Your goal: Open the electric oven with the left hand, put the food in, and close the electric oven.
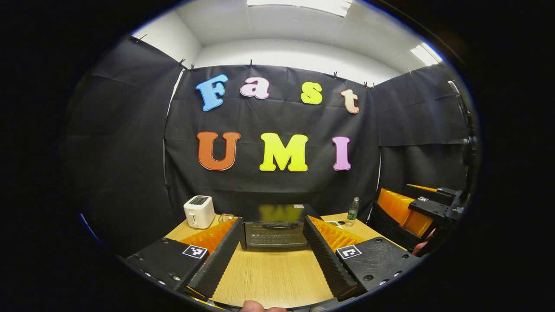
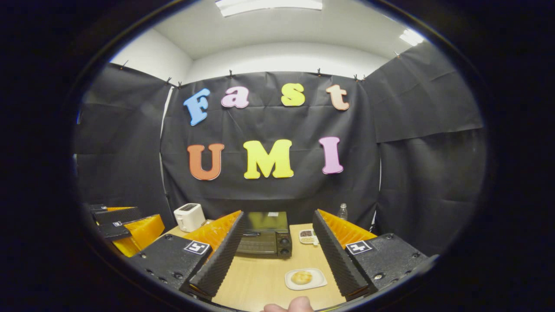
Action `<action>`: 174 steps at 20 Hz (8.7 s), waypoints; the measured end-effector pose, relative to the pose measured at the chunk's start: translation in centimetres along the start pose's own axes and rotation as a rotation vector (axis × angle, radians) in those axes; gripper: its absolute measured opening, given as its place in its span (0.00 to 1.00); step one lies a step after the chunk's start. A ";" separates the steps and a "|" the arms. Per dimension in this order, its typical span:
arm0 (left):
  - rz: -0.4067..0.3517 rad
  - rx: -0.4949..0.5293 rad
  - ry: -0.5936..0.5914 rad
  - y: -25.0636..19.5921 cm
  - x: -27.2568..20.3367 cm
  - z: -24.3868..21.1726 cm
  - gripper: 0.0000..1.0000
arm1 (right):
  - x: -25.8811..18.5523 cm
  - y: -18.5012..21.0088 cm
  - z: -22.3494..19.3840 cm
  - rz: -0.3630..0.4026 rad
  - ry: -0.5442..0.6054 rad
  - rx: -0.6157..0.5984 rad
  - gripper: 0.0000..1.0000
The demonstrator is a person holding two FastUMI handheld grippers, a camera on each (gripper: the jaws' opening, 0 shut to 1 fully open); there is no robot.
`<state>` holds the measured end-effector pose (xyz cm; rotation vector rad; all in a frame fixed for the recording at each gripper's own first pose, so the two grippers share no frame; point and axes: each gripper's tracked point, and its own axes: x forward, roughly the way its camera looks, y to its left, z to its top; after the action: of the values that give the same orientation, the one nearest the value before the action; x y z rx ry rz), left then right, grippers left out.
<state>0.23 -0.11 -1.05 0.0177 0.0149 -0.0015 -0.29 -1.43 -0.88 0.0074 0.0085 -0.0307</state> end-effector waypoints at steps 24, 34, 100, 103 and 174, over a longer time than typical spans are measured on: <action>-0.020 -0.036 0.149 -3.4 18.2 -5.7 0.93 | 7.9 -13.8 -5.0 -0.102 0.136 0.018 0.99; -0.032 0.019 0.231 -3.4 29.0 -13.2 0.93 | 11.4 -19.9 -8.6 -0.174 0.262 -0.004 0.99; 0.139 -0.040 0.339 0.7 5.6 -11.3 0.93 | 10.0 -9.4 -34.6 0.110 0.652 -0.016 0.99; 0.173 -0.059 0.342 0.8 4.6 -10.7 0.93 | 11.6 -8.6 -37.3 0.126 0.686 -0.025 0.99; 0.165 -0.134 0.448 16.9 -0.1 -12.8 0.93 | 27.0 15.8 -31.2 -0.089 0.514 0.551 0.93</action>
<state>-0.07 17.03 -13.56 -0.1150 0.4614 0.1688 26.95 13.76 -32.20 0.5657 0.5140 -0.1187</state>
